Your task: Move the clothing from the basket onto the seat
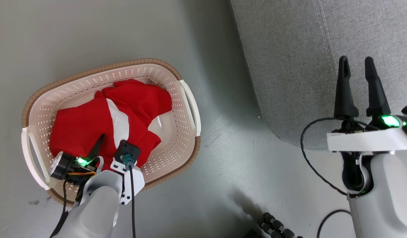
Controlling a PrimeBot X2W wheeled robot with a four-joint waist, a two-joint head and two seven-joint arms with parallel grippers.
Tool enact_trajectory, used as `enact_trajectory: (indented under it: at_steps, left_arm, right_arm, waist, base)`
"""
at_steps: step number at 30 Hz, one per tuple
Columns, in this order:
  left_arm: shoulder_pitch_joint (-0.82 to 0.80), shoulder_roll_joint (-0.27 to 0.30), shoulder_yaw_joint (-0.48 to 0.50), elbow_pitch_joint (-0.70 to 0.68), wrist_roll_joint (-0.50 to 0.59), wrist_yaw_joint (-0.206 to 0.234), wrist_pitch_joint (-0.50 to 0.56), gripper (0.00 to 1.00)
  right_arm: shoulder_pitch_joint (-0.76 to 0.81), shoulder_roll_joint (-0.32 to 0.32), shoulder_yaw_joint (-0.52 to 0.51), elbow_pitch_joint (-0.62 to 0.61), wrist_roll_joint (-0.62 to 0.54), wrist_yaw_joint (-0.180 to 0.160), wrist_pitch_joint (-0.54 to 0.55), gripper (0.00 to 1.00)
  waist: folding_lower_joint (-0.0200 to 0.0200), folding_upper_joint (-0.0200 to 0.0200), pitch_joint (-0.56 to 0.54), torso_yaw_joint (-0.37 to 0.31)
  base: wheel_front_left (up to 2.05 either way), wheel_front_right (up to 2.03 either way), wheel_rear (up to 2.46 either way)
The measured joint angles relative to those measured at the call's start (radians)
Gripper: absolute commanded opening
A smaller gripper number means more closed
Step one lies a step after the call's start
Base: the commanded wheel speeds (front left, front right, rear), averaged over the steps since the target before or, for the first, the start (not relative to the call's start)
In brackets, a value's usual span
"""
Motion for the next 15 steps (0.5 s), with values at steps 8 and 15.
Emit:
enact_trajectory:
  at_steps: [8, 15]
  left_arm:
    - [-0.017, -0.013, -0.007, 0.014, -0.005, 0.000, -0.004, 0.00]
    - [-0.030, -0.027, -0.021, 0.016, -0.004, -0.001, -0.033, 0.00]
  right_arm:
    - [-0.009, 0.000, 0.000, 0.015, 0.007, 0.000, 0.000, 1.00]
    - [-0.009, 0.000, -0.002, 0.020, 0.007, 0.000, 0.000, 1.00]
  waist:
    - [0.0000, 0.0000, -0.012, -0.001]
    - [0.0000, 0.0000, -0.026, -0.001]
  base:
    - [0.00, 0.00, 0.00]
    - [0.00, 0.00, 0.00]
